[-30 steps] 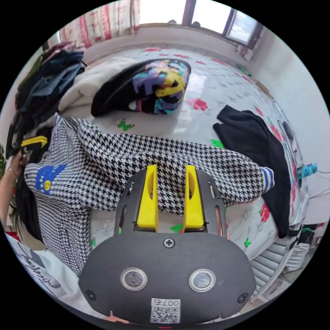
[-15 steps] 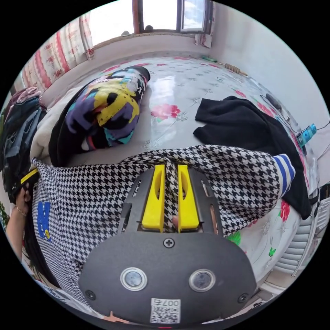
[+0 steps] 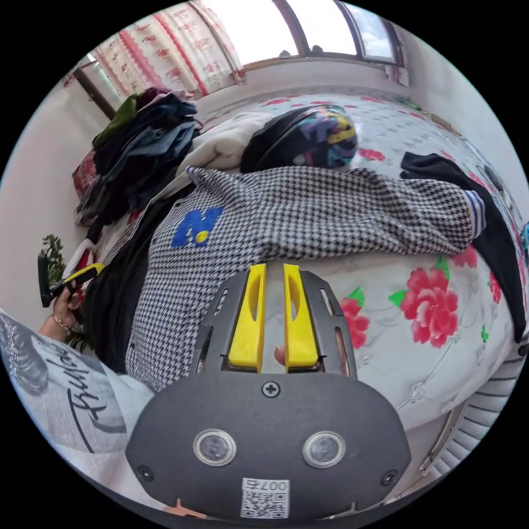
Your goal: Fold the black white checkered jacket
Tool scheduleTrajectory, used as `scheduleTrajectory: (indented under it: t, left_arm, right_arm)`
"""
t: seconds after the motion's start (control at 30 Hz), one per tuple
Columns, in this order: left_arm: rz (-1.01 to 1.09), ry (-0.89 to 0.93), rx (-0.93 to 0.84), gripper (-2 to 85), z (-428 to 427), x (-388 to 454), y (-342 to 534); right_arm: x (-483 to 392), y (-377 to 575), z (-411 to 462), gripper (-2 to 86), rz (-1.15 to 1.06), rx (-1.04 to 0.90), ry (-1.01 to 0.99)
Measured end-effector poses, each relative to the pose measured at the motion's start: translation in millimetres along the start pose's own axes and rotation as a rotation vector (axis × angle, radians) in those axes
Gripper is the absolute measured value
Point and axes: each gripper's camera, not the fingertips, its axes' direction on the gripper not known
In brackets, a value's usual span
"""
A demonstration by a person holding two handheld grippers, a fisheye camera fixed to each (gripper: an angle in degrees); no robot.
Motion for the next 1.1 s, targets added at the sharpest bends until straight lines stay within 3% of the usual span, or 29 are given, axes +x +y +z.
scheduleTrajectory:
  t: [0.1, 0.23, 0.43, 0.7, 0.97, 1.1]
  left_arm:
    - [-0.252, -0.037, -0.077, 3.4, -43, -48, 58]
    - [-0.538, -0.107, -0.011, 4.2, -116, -93, 138]
    - [-0.703, -0.242, -0.012, 5.3, -159, -143, 199]
    - [-0.614, -0.331, -0.05, 8.0, -146, -203, 173]
    - [-0.536, -0.299, -0.098, 9.0, -97, -221, 150]
    - [-0.504, -0.326, -0.116, 3.8, -107, -211, 140]
  right_arm:
    - [-24, 29, 3, 5.0, -0.054, -0.053, -0.176]
    - [-70, 41, 4, 5.6, -0.166, -0.074, -0.359]
    - [-169, 23, 13, 5.8, -0.427, -0.131, -0.458]
    - [-291, -29, 65, 6.5, -0.602, -0.205, -0.433]
    - [-309, -101, 232, 5.0, -0.369, -0.446, -0.432]
    - [-316, -97, 253, 4.0, -0.409, -0.496, -0.416]
